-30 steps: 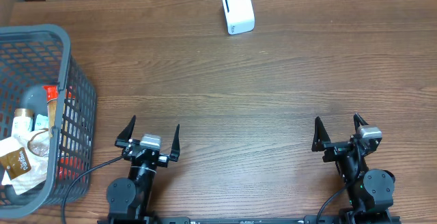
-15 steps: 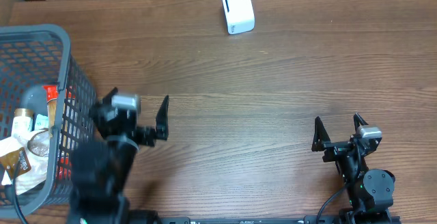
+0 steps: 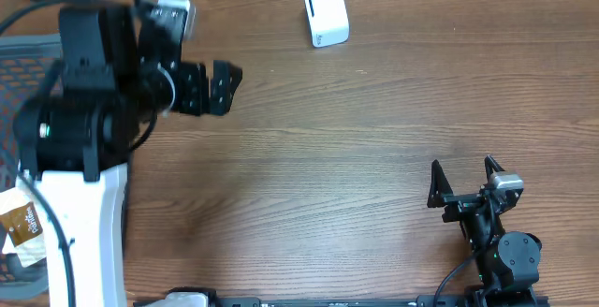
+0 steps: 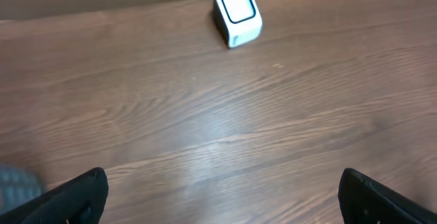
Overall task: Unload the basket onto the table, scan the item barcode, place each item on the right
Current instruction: 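Move the left gripper over the grey basket and lower into it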
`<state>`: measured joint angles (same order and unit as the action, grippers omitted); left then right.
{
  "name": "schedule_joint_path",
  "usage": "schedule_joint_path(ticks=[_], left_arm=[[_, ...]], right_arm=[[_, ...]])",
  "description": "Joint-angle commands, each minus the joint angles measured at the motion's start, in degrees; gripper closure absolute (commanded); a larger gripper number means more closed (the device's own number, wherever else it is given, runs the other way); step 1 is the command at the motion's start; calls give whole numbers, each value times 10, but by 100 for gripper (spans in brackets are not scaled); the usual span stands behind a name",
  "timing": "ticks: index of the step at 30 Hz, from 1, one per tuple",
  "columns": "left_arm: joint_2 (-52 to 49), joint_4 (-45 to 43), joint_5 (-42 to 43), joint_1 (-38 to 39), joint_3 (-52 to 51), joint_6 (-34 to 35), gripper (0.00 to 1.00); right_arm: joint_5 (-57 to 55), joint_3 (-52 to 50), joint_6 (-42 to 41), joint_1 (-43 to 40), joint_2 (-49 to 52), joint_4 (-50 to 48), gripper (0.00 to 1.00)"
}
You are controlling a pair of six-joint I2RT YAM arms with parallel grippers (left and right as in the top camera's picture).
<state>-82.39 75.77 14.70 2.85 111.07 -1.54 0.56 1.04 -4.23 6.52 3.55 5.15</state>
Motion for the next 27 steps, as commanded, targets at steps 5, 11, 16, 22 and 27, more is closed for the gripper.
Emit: schedule_joint_path(ticks=[5,11,16,22,27], left_arm=[[-10,33,-116,-97,31,204,0],[-9,50,-123,-291,23,266,0],[-9,32,-122,-433,-25,328,0],[-9,-34,-144,-489,-140,339,0],[-9,-93,-156,-502,-234,284,0]], right_arm=[[-7,-5,4,4,0,-3,0],[-7,-5,4,4,0,-3,0],[-7,-5,4,4,0,-3,0],[-7,-5,4,4,0,-3,0],[-7,-5,4,4,0,-3,0]])
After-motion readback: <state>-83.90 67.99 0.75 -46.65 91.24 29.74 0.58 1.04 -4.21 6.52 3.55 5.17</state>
